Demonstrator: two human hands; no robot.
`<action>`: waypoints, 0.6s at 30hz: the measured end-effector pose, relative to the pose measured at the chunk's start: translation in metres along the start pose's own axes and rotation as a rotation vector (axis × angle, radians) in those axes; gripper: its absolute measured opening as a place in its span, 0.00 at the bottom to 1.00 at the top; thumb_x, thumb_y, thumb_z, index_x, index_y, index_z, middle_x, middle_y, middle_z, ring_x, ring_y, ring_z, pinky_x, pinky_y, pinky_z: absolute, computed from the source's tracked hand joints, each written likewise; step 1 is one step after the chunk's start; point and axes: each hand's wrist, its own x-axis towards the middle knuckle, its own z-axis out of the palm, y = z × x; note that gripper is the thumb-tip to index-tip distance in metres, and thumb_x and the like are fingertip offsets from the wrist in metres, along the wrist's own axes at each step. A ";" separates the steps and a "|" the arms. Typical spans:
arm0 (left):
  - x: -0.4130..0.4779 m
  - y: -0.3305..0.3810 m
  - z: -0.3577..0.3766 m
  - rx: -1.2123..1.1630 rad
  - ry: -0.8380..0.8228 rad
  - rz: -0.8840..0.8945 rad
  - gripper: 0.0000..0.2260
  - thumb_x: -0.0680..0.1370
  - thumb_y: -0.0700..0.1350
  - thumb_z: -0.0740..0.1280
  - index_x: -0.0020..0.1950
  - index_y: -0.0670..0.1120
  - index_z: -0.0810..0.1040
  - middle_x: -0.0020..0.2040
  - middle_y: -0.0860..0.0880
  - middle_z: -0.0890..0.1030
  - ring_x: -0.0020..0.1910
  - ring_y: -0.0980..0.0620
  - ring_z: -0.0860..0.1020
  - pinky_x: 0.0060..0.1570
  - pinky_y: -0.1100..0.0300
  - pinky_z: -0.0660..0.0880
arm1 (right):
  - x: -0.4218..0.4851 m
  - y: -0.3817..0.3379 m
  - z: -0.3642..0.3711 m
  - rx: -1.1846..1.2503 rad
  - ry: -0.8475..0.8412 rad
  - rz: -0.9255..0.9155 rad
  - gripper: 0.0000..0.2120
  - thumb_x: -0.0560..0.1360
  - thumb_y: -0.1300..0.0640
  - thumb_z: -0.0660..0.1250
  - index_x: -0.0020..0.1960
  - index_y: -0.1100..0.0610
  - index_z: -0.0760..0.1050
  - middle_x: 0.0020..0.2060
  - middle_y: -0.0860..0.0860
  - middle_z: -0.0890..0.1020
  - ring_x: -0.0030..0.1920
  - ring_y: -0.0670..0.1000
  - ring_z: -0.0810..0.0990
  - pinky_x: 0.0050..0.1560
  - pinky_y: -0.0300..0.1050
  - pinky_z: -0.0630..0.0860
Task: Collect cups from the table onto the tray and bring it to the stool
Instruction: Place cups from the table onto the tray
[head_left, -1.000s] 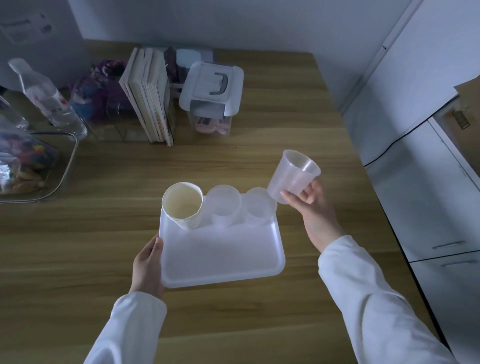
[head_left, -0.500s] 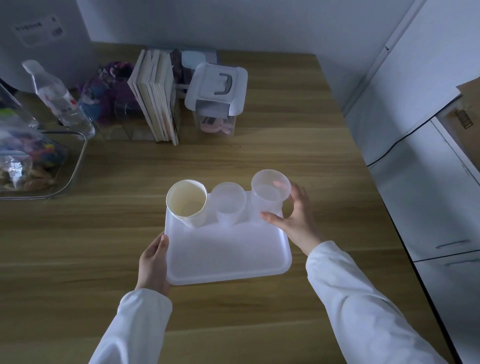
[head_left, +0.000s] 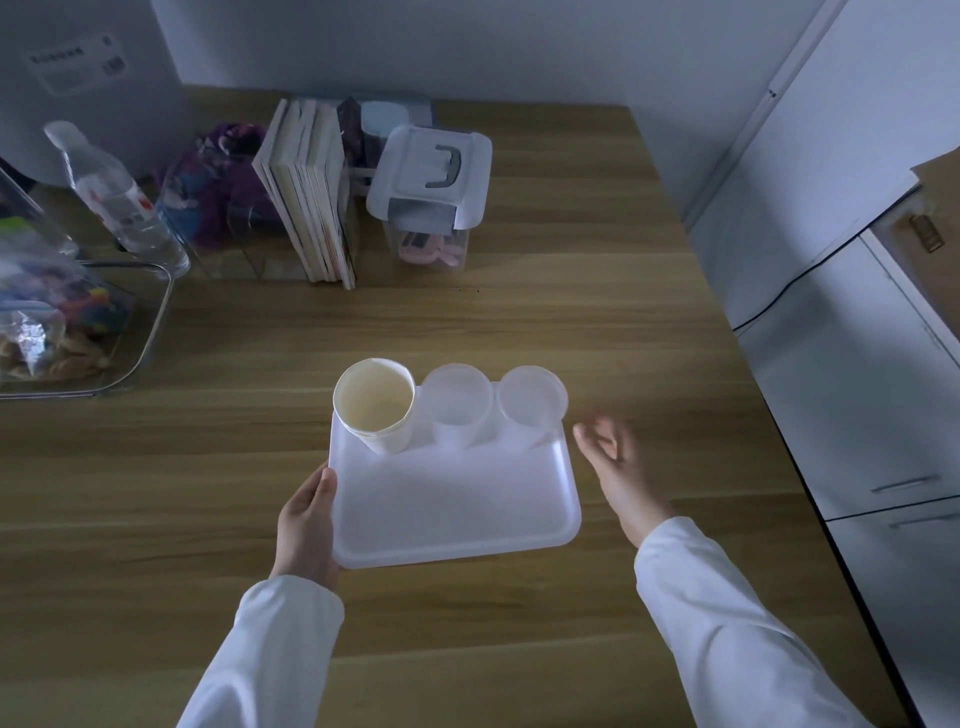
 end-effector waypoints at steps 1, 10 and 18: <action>0.000 -0.001 0.000 0.005 0.001 0.000 0.12 0.80 0.45 0.57 0.49 0.46 0.80 0.41 0.47 0.80 0.39 0.47 0.77 0.39 0.57 0.74 | -0.001 0.003 -0.002 -0.001 0.011 0.046 0.19 0.75 0.47 0.60 0.64 0.51 0.67 0.67 0.51 0.71 0.62 0.48 0.71 0.56 0.42 0.66; -0.006 -0.008 0.011 0.071 -0.043 0.032 0.13 0.80 0.45 0.58 0.45 0.48 0.81 0.41 0.46 0.79 0.41 0.45 0.76 0.42 0.55 0.73 | -0.025 0.033 -0.005 -0.050 -0.031 0.186 0.17 0.77 0.44 0.54 0.51 0.53 0.77 0.48 0.51 0.82 0.51 0.52 0.80 0.56 0.50 0.75; -0.016 -0.010 0.029 0.154 -0.162 0.025 0.13 0.80 0.46 0.58 0.40 0.48 0.79 0.39 0.46 0.76 0.40 0.45 0.73 0.40 0.54 0.70 | -0.054 0.048 -0.010 0.019 0.242 0.174 0.10 0.78 0.51 0.55 0.43 0.49 0.73 0.39 0.51 0.78 0.42 0.52 0.76 0.46 0.46 0.73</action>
